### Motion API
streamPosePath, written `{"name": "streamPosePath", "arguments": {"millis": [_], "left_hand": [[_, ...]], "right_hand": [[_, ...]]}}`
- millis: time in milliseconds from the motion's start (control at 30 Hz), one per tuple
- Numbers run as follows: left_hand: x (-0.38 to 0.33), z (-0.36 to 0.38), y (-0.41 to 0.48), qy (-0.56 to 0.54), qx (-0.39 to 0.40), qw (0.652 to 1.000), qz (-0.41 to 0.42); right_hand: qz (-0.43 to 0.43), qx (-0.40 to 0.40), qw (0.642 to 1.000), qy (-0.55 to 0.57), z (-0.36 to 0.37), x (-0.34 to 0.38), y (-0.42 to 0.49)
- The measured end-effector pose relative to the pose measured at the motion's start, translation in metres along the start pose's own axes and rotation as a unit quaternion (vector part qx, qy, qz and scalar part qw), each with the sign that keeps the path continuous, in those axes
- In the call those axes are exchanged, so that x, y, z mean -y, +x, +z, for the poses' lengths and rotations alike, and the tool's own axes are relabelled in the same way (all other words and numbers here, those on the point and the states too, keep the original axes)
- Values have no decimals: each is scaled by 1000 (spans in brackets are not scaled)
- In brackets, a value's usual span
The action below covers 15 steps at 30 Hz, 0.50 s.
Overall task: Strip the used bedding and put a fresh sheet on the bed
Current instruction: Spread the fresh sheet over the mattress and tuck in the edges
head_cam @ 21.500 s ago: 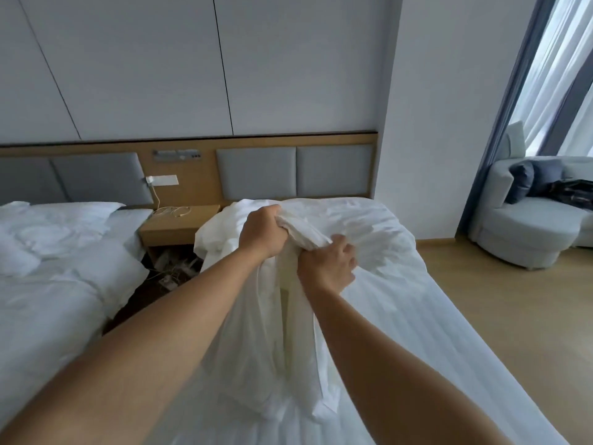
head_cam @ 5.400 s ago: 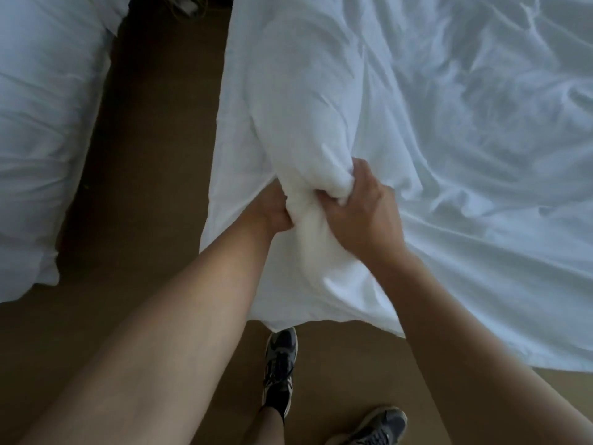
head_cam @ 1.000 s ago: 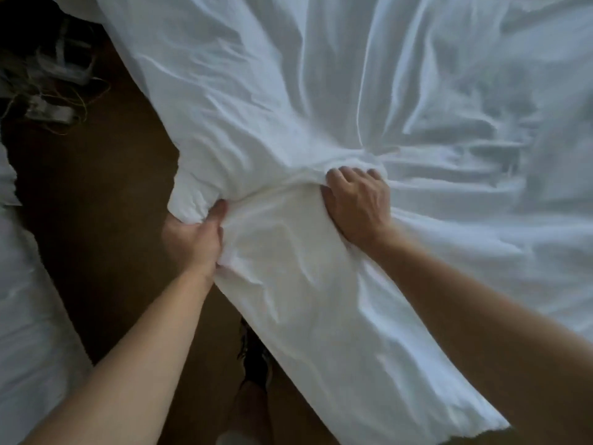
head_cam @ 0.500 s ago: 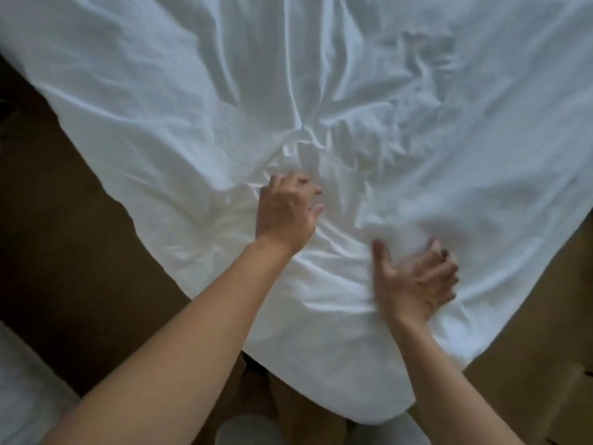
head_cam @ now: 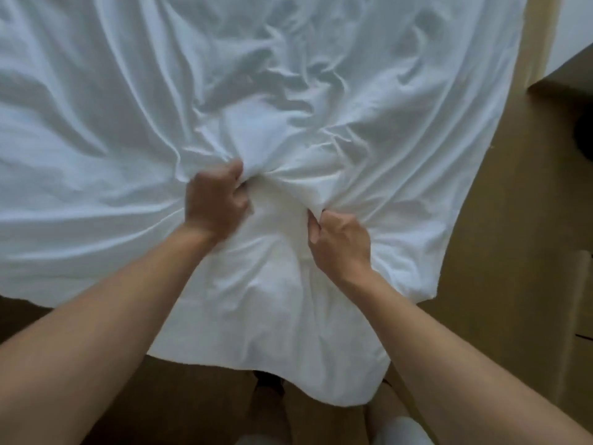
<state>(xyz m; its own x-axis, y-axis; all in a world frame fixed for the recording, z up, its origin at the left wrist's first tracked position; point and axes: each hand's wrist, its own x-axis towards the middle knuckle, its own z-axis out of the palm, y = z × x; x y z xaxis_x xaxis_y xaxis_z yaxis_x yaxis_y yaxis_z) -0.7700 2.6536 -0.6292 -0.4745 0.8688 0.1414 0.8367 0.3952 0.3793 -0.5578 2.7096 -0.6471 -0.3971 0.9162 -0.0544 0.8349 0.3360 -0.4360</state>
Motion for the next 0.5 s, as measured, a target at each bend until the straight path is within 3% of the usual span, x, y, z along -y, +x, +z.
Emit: {"name": "streamPosePath", "arguments": {"millis": [33,67,133,167,300,367,400,467,500], "left_hand": [[-2,-4,-16,4,-30,1000,4],[-10,-3,-35,13,5,999,-42],[-35,15,-54,28,146,978,-146],[-44,24,-48,23,198,965,-173],[-50,28,8,4,207,977,-49],[-60,37,7,40,246,968,31],[-68,48,-2,74,283,953,81],[-80,77,-22,141,327,926,125],[-84,88,-29,165,325,924,116]], "right_hand": [[-3,-6,1000,-12,-2,-7,-10],[24,46,998,-19,-2,-14,-20],[125,183,975,-22,-1,-30,-36],[156,211,965,-17,-3,-36,-36],[162,264,950,-25,-18,-37,-24],[132,297,945,37,-25,-39,-23],[123,262,954,83,-33,-43,-22],[164,59,978,112,-43,-67,-12],[223,-35,970,92,-47,-85,-4]]}}
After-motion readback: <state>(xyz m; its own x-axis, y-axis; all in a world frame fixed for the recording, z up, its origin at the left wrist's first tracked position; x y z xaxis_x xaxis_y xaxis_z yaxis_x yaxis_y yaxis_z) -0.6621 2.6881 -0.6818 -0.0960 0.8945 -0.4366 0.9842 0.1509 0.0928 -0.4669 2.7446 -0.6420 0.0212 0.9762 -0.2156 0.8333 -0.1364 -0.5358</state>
